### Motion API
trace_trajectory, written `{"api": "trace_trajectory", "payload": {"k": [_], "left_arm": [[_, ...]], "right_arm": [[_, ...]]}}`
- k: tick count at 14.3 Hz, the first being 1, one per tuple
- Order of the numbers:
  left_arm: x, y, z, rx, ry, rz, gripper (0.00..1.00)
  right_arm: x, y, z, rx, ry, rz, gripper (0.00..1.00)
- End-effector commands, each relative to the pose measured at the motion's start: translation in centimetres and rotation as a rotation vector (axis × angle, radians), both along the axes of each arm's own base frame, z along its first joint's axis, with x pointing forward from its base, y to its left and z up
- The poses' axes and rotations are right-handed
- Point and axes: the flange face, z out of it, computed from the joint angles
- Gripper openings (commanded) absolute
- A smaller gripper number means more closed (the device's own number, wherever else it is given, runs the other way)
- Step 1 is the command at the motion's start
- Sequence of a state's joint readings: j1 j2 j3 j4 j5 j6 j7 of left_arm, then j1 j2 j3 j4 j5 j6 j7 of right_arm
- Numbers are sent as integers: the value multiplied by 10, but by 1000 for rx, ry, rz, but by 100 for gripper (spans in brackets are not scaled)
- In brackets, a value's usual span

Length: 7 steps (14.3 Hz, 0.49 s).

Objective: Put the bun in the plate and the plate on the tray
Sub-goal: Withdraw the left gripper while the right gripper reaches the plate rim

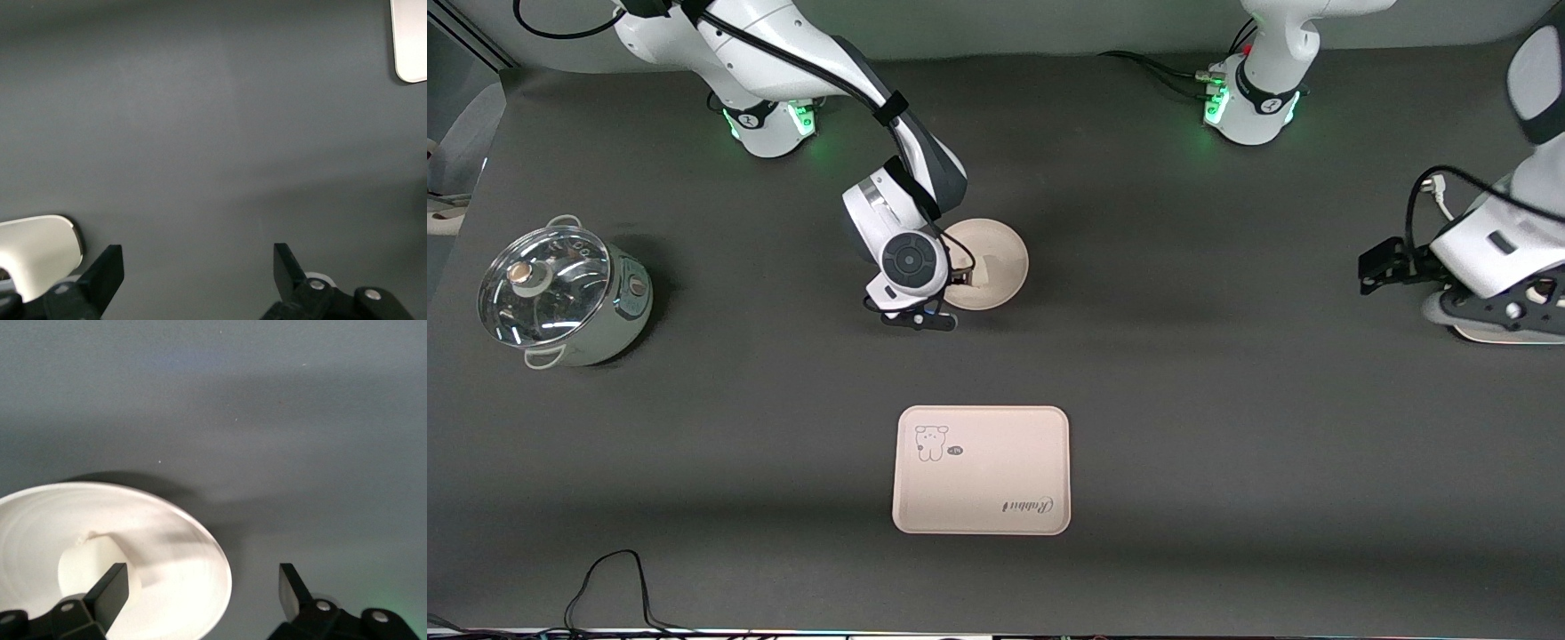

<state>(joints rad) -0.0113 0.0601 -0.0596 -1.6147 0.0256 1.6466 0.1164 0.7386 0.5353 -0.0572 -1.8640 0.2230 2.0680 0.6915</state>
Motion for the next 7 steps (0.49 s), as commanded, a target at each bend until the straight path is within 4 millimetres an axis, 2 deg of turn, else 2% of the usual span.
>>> {"api": "trace_trajectory", "payload": {"k": [1, 4, 7], "left_arm": [[-9, 15, 8, -9, 12, 65, 100], [-7, 28, 8, -10, 10, 92, 100], [-5, 27, 8, -11, -2, 94, 100]], "right_arm": [[-15, -8, 6, 30, -40, -26, 100], [-40, -22, 4, 52, -86, -22, 100], [-58, -15, 1, 55, -92, -11, 98]]}}
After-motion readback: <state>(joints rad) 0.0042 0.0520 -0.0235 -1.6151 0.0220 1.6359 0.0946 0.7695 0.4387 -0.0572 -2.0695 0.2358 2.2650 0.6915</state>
